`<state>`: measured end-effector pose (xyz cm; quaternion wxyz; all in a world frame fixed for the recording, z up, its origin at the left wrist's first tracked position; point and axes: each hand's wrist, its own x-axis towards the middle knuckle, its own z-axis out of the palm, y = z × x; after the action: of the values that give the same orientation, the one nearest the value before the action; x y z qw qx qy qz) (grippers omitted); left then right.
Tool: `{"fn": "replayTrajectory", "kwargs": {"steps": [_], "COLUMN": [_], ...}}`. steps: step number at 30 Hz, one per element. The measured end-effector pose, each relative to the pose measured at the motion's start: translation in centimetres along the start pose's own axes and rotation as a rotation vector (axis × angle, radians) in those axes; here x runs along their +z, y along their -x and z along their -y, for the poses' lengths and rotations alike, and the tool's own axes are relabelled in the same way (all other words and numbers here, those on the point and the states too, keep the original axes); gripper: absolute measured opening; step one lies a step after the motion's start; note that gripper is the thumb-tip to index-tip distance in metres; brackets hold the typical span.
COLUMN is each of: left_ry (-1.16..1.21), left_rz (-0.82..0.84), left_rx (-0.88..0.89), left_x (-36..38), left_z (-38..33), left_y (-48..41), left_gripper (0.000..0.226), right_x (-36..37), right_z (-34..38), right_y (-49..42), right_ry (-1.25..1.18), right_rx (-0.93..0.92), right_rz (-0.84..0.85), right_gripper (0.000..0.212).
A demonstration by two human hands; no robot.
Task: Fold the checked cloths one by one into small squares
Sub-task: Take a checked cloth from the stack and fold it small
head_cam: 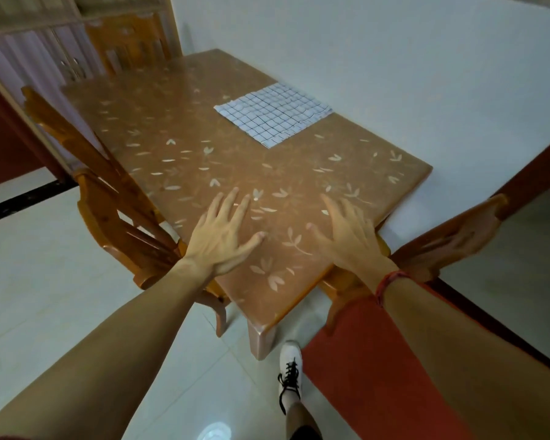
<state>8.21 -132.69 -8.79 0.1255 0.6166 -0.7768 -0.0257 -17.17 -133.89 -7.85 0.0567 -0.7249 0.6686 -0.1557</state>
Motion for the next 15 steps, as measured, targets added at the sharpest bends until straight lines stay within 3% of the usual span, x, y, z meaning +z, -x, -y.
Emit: {"fn": "replayTrajectory", "kwargs": {"steps": [15], "left_ry": [-0.02], "left_rz": [0.051], "left_rx": [-0.136], "left_x": [2.4], "left_z": [2.1], "left_y": [-19.1], "left_gripper": [0.081], "right_x": [3.1], "right_z": [-3.8], "right_y": [-22.3], "right_ry": [-0.087], "right_rx": [-0.078], "right_rz": [0.11], "right_gripper": [0.068]}}
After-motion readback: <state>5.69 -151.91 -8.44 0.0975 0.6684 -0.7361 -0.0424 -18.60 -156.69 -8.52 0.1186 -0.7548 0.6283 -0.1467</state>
